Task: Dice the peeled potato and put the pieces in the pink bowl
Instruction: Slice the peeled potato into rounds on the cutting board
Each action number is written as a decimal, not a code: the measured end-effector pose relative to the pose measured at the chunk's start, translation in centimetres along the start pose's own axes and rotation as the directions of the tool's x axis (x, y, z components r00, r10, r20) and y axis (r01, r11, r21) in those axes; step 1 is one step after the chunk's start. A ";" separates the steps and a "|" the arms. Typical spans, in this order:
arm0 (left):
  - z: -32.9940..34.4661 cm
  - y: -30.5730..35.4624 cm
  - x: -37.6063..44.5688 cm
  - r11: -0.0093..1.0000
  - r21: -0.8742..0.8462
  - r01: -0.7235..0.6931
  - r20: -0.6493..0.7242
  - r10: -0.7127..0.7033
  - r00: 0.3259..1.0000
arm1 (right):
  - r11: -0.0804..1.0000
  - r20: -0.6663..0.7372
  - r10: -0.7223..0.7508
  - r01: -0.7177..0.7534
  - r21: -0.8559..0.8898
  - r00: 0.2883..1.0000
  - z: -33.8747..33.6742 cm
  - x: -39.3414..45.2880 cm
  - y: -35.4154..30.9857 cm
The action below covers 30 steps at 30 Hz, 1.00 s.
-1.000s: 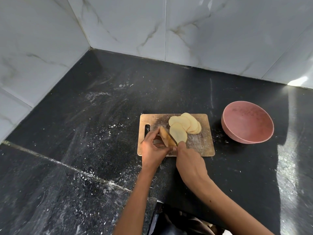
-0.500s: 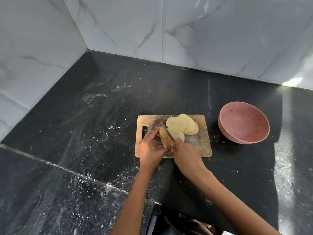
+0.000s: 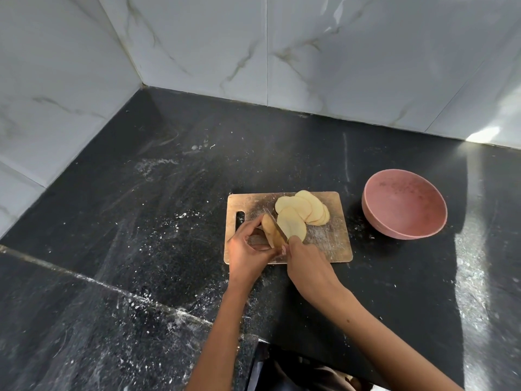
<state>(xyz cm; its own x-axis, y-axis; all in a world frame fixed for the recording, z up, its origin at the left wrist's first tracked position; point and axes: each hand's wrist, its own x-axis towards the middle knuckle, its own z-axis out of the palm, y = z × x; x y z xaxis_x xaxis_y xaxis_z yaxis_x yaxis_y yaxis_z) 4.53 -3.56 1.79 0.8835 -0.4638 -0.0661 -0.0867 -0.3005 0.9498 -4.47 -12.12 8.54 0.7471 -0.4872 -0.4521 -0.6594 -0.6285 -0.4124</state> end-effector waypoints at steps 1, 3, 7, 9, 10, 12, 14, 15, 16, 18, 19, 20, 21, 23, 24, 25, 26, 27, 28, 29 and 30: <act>0.0 0.0 0.0 1.000 -0.015 0.007 0.012 -0.007 1.000 | 1.000 0.015 0.017 -0.017 -0.002 1.000 0.1 -0.4 0.2; 0.1 0.2 0.0 0.999 -0.032 0.005 0.036 -0.004 0.999 | 0.999 0.026 0.046 -0.046 -0.005 0.999 0.2 -0.6 0.5; 0.2 0.3 0.0 0.999 -0.024 -0.026 0.013 0.026 1.000 | 1.000 -0.030 0.015 -0.014 0.023 0.999 -0.3 0.8 -0.3; 0.1 0.2 -0.1 0.999 -0.035 -0.006 0.013 0.007 1.000 | 1.000 -0.017 0.002 -0.001 0.023 1.000 -0.2 0.7 -0.3; 0.1 0.2 0.0 0.999 -0.041 0.006 0.020 -0.005 1.000 | 1.000 -0.001 0.005 -0.005 0.018 1.000 -0.1 0.3 -0.1; -0.1 0.2 0.0 0.999 -0.052 0.015 0.038 -0.013 0.999 | 0.999 0.032 0.027 -0.028 0.020 0.999 0.3 -0.6 0.5; 0.0 0.4 0.0 0.998 -0.059 0.007 0.041 -0.004 0.999 | 0.999 0.041 0.045 -0.046 0.024 0.998 0.2 -0.6 0.8; 0.0 0.4 -0.1 0.999 -0.051 -0.002 0.038 0.004 0.999 | 0.999 0.038 0.040 -0.041 0.028 0.998 0.1 -0.3 0.6; 0.1 0.4 -0.1 0.999 -0.045 -0.004 0.033 0.006 0.999 | 0.999 0.026 0.030 -0.031 0.038 0.999 0.0 0.2 0.3; 0.2 0.3 0.0 0.998 -0.055 0.009 0.010 -0.008 1.000 | 0.999 0.009 0.004 -0.004 0.053 1.000 -0.3 1.0 -0.2; 0.0 0.3 -0.1 0.998 -0.060 0.026 0.010 -0.025 1.000 | 0.999 0.011 -0.001 0.001 0.050 1.000 -0.3 1.0 -0.3; 0.0 0.2 0.0 0.997 -0.070 0.041 0.017 -0.040 0.999 | 0.999 0.017 0.002 -0.003 0.045 1.000 -0.1 0.7 -0.1; -0.1 0.2 0.0 0.996 -0.077 0.046 0.027 -0.044 0.999 | 0.999 0.027 0.012 -0.013 0.040 1.000 0.2 0.2 0.2; -0.2 0.3 0.0 0.995 -0.085 0.045 0.040 -0.042 0.998 | 0.998 0.043 0.042 -0.044 0.042 0.998 0.7 -0.8 0.8; -0.1 0.4 0.0 0.996 -0.083 0.042 0.036 -0.039 0.999 | 0.998 0.043 0.054 -0.055 0.042 0.998 0.7 -0.9 0.9; -0.1 0.4 0.0 0.997 -0.072 0.035 0.029 -0.033 0.999 | 0.998 0.044 0.055 -0.056 0.038 0.998 0.6 -0.7 0.9; 0.0 0.3 0.0 0.998 -0.061 0.032 0.025 -0.030 0.999 | 0.998 0.040 0.049 -0.051 0.035 0.998 0.5 -0.3 0.7; 0.0 0.4 0.0 0.998 -0.056 0.029 0.022 -0.028 0.999 | 0.998 0.029 0.040 -0.041 0.038 0.999 0.4 0.2 0.4; -0.1 0.4 0.0 0.997 -0.065 0.033 0.019 -0.032 0.999 | 0.999 0.019 0.026 -0.027 0.043 0.999 0.3 0.6 0.1; -0.1 0.5 -0.1 0.996 -0.082 0.045 0.018 -0.044 0.999 | 0.999 0.016 0.013 -0.014 0.042 1.000 0.3 0.8 -0.1; -0.1 0.5 -0.1 0.993 -0.098 0.059 0.022 -0.057 0.998 | 0.999 0.019 0.008 -0.009 0.039 1.000 0.5 0.7 -0.1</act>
<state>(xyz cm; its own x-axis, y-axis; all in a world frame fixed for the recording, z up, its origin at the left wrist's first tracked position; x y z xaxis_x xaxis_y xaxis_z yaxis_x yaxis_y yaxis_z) 4.49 -3.54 2.29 0.8765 -0.4645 -0.1266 0.0106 -0.2443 0.9697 -3.95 -12.07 7.86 0.7401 -0.4804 -0.4705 -0.6686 -0.6004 -0.4388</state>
